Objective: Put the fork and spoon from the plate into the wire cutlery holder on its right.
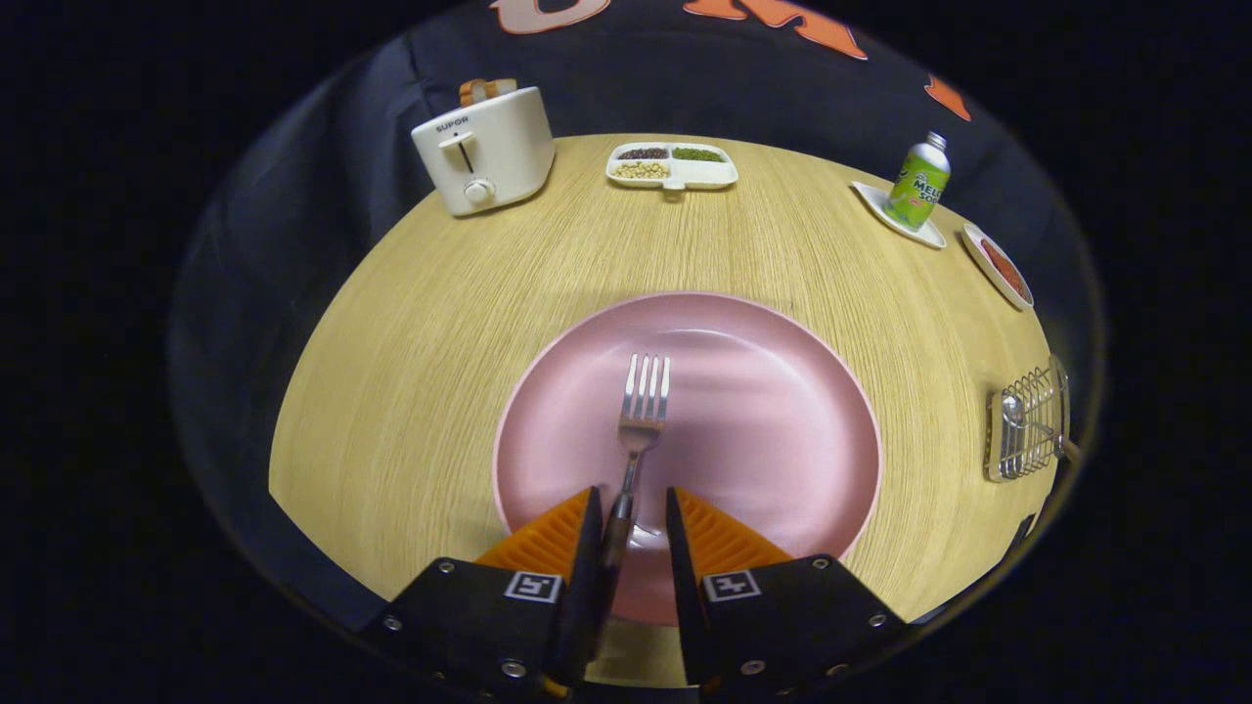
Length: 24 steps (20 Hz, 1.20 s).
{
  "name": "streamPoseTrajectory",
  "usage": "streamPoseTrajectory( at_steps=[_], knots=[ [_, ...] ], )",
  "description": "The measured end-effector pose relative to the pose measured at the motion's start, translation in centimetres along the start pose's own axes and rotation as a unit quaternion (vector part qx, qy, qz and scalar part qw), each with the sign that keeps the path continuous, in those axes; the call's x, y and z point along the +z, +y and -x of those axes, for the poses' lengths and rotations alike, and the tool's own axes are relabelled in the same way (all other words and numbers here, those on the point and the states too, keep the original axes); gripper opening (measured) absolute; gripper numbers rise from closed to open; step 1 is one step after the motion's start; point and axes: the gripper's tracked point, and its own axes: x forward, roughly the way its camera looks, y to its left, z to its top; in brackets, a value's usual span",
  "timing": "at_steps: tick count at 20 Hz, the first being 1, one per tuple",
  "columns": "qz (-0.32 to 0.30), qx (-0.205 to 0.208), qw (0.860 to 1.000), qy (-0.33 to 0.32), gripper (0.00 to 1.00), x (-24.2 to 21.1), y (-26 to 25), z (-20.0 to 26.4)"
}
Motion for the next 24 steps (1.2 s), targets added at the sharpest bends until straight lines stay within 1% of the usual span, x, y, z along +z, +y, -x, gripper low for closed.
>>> streamPoseTrajectory(
  at_steps=[1, 3, 7, 10, 14, 19, 24],
  knots=[
    [0.006, -0.004, 1.000, 0.003, 0.28, -0.2, -0.1, -0.1],
    [0.010, -0.011, 1.000, 0.005, 0.13, -0.2, -0.7, -0.3],
    [0.005, 0.006, 1.000, 0.014, 0.05, -0.2, -0.9, 0.0],
    [-0.001, 0.021, 1.000, -0.011, 0.05, 1.0, -2.0, 0.9],
    [-0.026, 0.014, 0.999, -0.041, 0.05, 2.9, -5.2, 2.6],
    [-0.065, -0.011, 0.995, -0.078, 0.05, 4.9, -11.6, 6.1],
    [-0.098, -0.059, 0.987, -0.111, 0.05, 5.9, -20.0, 10.3]
  ],
)
